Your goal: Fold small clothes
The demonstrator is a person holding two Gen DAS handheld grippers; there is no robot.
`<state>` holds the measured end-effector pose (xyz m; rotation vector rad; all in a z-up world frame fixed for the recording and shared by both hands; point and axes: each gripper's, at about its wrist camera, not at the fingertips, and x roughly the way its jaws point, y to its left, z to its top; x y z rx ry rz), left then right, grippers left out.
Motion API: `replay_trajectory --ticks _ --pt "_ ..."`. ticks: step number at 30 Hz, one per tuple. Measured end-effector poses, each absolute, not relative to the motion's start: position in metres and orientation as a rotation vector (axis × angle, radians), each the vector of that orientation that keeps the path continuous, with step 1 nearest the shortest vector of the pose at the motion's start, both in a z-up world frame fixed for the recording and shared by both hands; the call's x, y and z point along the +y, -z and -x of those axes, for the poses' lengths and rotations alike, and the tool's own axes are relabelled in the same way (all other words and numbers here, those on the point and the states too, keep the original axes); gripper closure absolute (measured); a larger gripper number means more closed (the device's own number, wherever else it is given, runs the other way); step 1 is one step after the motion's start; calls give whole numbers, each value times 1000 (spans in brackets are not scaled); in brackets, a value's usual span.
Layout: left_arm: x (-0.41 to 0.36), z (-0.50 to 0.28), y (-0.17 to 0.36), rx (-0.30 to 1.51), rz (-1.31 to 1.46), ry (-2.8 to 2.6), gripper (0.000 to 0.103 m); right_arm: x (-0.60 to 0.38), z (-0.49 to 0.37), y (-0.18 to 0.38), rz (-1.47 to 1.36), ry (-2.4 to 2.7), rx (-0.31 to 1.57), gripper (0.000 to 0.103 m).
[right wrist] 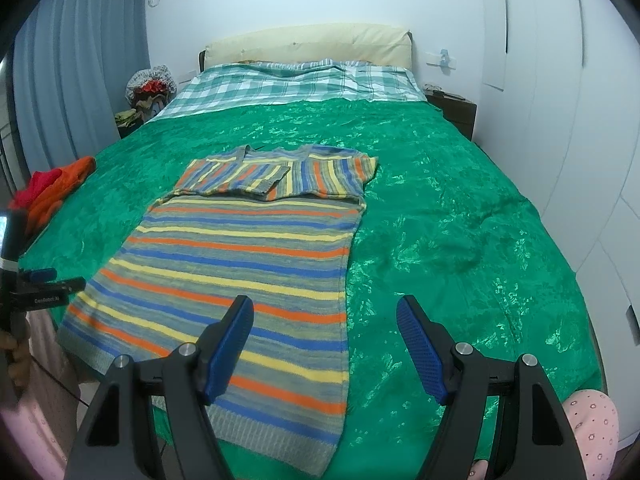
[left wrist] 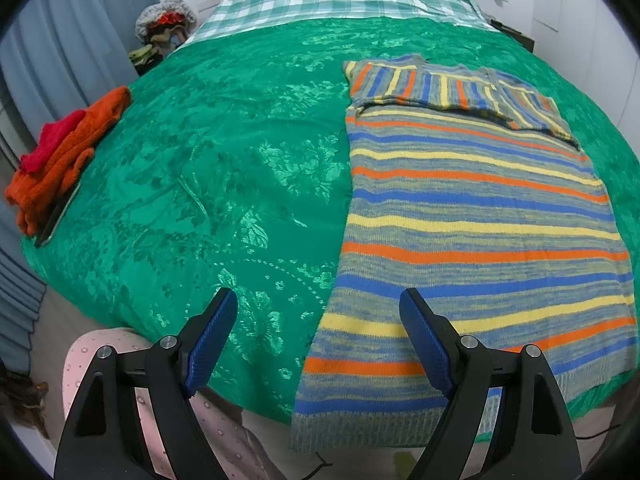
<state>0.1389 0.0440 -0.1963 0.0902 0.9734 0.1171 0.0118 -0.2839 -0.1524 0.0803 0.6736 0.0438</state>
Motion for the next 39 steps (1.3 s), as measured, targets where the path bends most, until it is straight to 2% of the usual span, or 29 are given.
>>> replay_trajectory --ticks 2,3,6,39 --pt "45 -139 196 973 -78 -109 13 -284 -14 153 -69 -29 682 27" --pt "46 -138 195 971 -65 -104 8 -284 -15 154 -59 -12 690 21" --pt "46 -138 194 968 -47 -97 7 -285 -18 158 -37 47 714 14" --pt "47 -140 199 989 -64 -130 7 -292 -27 175 14 186 815 14"
